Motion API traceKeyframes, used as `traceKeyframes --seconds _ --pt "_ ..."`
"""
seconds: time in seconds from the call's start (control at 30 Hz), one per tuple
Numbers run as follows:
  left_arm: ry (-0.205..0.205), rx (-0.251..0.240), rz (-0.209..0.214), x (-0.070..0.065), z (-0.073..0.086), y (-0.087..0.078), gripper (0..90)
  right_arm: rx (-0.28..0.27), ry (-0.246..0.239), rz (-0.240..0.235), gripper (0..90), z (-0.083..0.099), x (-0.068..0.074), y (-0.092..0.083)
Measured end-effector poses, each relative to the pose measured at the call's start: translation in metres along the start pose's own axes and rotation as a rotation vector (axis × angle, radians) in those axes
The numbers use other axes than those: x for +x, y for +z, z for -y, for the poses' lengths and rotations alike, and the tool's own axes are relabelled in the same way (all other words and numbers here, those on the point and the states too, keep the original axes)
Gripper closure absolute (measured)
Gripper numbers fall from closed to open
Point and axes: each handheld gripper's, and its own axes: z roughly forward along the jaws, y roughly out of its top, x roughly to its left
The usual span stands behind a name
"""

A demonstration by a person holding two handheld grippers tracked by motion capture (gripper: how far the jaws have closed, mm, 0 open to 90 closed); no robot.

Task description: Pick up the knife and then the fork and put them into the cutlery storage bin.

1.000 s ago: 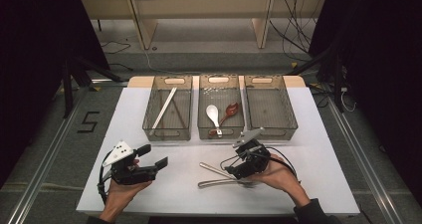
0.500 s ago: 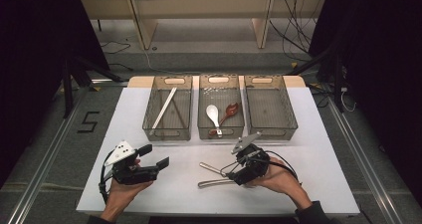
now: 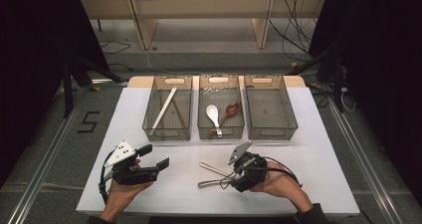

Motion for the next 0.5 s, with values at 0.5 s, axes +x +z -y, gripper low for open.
traceKeyframes --seconds 0.5 --pt "-0.001 -0.001 -0.001 0.000 0.001 -0.001 16.2 0.124 -0.114 0.031 52.1 0.001 0.006 0.019"
